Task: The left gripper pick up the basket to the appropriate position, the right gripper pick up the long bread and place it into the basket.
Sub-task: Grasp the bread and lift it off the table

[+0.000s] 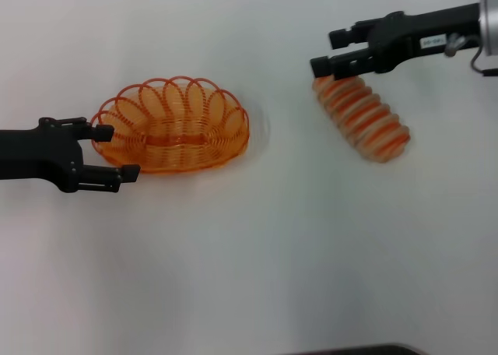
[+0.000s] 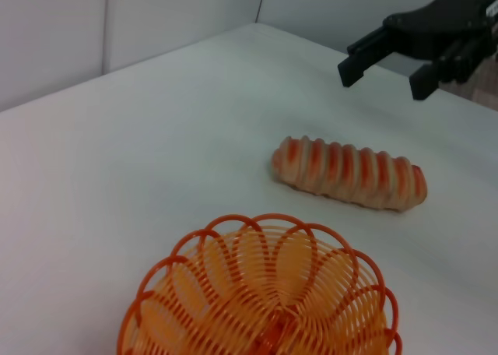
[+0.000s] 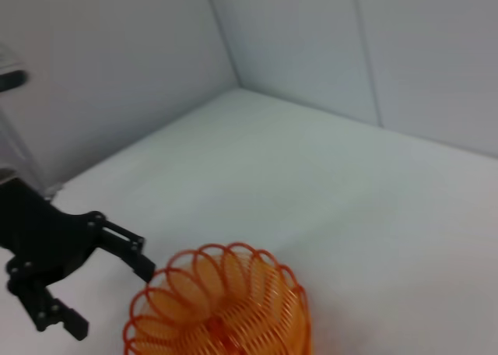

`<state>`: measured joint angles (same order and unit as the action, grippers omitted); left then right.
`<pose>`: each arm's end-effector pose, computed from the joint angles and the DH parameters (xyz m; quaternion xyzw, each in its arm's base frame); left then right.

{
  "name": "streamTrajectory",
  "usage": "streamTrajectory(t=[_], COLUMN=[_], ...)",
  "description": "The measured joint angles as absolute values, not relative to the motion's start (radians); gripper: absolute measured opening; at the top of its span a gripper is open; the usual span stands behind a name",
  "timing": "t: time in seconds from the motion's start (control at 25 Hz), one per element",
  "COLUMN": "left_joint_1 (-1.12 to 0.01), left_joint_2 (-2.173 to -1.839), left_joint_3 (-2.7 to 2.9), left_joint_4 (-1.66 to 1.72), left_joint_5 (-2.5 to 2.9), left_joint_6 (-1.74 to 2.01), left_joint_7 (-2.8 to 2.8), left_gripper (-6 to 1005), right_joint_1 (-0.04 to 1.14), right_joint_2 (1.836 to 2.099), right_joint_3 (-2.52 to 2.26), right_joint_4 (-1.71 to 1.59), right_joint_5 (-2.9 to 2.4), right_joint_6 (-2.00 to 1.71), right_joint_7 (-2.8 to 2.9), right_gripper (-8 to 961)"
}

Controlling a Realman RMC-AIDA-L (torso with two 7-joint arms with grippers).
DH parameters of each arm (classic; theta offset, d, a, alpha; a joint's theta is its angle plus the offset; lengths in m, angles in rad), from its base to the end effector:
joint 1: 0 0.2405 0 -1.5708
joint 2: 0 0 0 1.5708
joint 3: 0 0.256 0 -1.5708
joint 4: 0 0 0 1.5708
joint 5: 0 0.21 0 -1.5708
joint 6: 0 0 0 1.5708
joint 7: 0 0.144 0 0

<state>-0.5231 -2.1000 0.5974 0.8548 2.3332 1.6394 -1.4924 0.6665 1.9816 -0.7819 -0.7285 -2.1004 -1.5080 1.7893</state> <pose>-0.2841 0.3187 0.0180 -0.9590 -0.2349 -0.1115 0.1127 0.2357 0.3795 0.0332 -0.9351 0.2982 0.1545 0.1130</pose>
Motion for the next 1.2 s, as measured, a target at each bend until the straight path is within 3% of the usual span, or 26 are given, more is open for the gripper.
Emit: streamTrajectory(t=[0.32, 1.2], left_joint_1=[-0.523, -0.534], left_joint_2=[-2.100, -2.101], left_joint_3=[0.600, 0.627], left_joint_4=[0.854, 0.855], left_joint_5=[2.333, 2.333], left_joint_6=[1.640, 1.601], left_joint_7=[-1.492, -1.484], left_gripper=[899, 898], right_joint_1=[0.722, 0.844], right_joint_2=[1.978, 2.029], right_joint_3=[-0.777, -0.945], right_joint_4=[-0.835, -0.833], right_joint_5=[-2.289, -2.700], right_joint_6=[-1.522, -1.420], right_joint_7=[2.066, 2.502], right_gripper=[785, 764])
